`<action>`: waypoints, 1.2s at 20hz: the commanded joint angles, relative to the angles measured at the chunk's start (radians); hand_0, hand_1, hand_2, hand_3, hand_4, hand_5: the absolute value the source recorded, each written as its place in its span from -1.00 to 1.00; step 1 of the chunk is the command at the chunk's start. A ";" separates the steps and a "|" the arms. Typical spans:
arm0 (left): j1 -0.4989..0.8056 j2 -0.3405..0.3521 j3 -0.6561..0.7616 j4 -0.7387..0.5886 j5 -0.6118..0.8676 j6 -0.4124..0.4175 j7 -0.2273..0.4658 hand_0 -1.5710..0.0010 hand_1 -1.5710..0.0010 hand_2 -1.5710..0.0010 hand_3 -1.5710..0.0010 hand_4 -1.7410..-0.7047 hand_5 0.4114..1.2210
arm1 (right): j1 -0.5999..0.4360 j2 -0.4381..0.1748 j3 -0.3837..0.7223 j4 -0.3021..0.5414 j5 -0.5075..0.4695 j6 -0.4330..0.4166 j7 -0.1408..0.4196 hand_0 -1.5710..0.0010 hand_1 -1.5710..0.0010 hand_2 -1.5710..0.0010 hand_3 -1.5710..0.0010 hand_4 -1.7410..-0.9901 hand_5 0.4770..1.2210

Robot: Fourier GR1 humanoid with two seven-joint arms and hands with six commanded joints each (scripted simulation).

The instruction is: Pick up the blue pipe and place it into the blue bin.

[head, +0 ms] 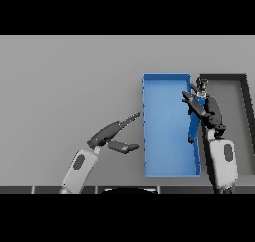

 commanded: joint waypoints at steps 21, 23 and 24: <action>0.014 0.004 0.006 -0.021 0.009 0.005 0.002 1.00 1.00 1.00 1.00 0.57 -0.79 | -0.258 -0.626 0.811 0.129 -0.522 -0.317 0.000 0.88 0.89 0.89 0.97 0.51 -0.17; -0.003 -0.008 0.007 0.000 0.004 0.011 0.013 1.00 1.00 1.00 1.00 0.57 -0.79 | -0.276 -0.622 0.838 0.137 -0.530 -0.320 -0.001 0.92 0.93 0.93 0.98 0.59 -0.24; -0.001 -0.008 0.006 -0.002 0.005 0.009 0.010 1.00 1.00 1.00 1.00 0.56 -0.79 | -0.276 -0.626 0.837 0.141 -0.532 -0.316 0.000 0.94 0.94 0.94 0.98 0.64 -0.27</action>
